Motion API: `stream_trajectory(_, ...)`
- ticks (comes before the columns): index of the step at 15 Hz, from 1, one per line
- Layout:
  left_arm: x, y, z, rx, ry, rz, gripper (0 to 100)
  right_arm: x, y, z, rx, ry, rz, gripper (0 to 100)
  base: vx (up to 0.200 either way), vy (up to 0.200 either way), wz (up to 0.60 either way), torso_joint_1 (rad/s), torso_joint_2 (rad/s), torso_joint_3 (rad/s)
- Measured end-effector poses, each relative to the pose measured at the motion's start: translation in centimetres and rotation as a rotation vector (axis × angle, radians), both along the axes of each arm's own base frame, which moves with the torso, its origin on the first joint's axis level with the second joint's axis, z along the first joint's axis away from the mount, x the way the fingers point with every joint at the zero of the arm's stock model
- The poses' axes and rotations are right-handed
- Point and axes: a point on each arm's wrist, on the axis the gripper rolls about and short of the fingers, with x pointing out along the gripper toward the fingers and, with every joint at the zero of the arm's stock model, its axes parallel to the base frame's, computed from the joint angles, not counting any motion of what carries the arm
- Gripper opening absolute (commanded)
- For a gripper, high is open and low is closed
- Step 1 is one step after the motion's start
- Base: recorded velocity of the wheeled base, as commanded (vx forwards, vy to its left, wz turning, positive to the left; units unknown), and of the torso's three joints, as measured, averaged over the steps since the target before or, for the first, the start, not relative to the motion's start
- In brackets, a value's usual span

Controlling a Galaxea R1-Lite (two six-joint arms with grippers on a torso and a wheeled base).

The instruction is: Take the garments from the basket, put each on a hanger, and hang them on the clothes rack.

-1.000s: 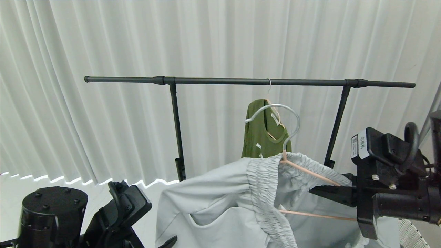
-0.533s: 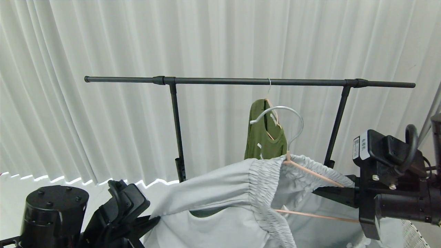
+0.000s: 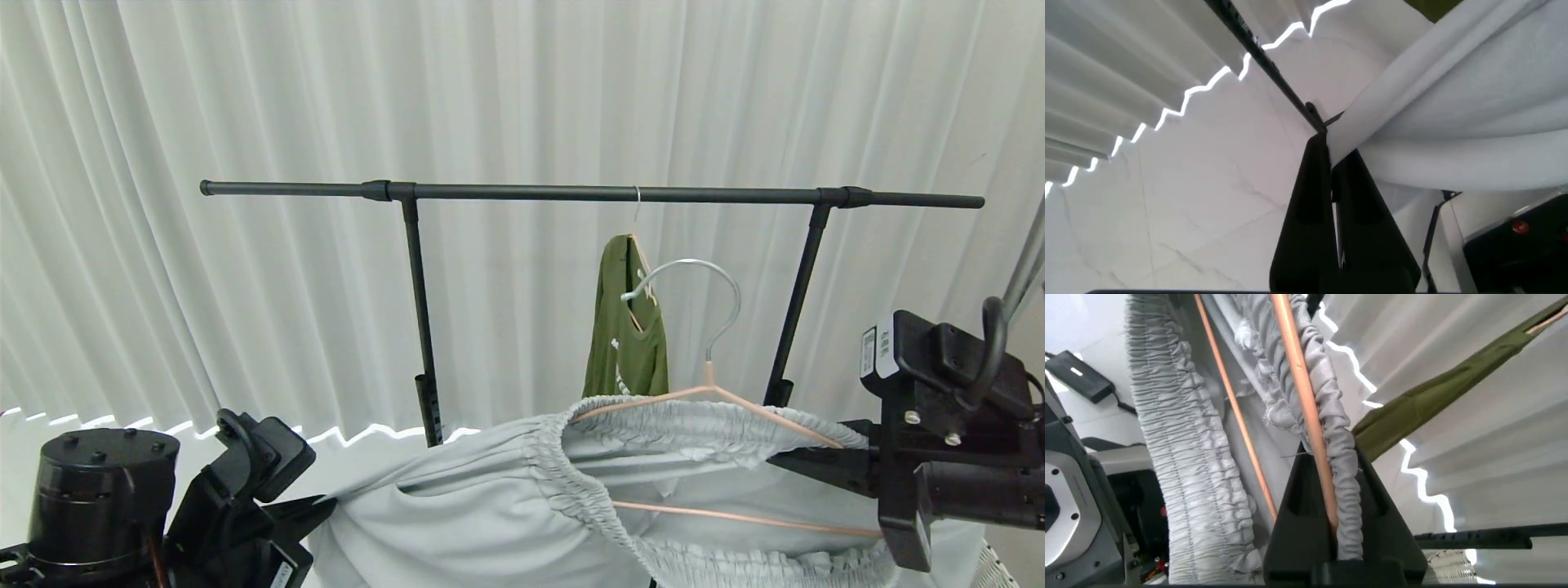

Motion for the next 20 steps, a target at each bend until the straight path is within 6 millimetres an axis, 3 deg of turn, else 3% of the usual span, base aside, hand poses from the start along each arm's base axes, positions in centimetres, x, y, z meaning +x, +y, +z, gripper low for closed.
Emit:
stream_trajectory(1, 0.0, 0.0, 0.0, 0.001, -0.001, -0.003, 0, 0.0, 0.0, 0.0, 0.002, 0.000, -0.002, 0, 0.000, 0.000, 0.00, 0.000, 0.00, 0.000)
stream_trajectory(2, -0.1, -0.1, 0.1, 0.001, -0.003, -0.009, 100, 0.0, 0.0, 0.1, 0.005, -0.001, -0.003, 0, 0.000, 0.000, 0.00, 0.000, 0.00, 0.000)
stream_trajectory(7, -0.5, -0.4, 0.3, -0.006, -0.018, -0.035, 100, 0.1, -0.3, 0.1, 0.026, 0.028, -0.051, 0, 0.000, 0.000, 0.00, 0.000, 0.00, 0.000)
stream_trajectory(10, -1.2, -0.2, 0.6, -0.024, -0.038, -0.037, 100, 0.3, -1.2, 0.0, 0.014, 0.075, -0.173, 0, 0.000, 0.000, 0.00, 0.000, 0.00, 0.000)
stream_trajectory(16, -2.1, 0.5, 0.9, -0.036, -0.073, -0.010, 100, -1.5, -4.8, -1.2, -0.082, 0.300, -0.450, 0, 0.000, 0.000, 0.00, 0.000, 0.00, 0.000)
stream_trajectory(20, -2.0, 0.7, 1.0, -0.035, -0.077, 0.006, 100, -2.6, -7.5, -1.6, -0.090, 0.343, -0.601, 0, 0.000, 0.000, 0.00, 0.000, 0.00, 0.000)
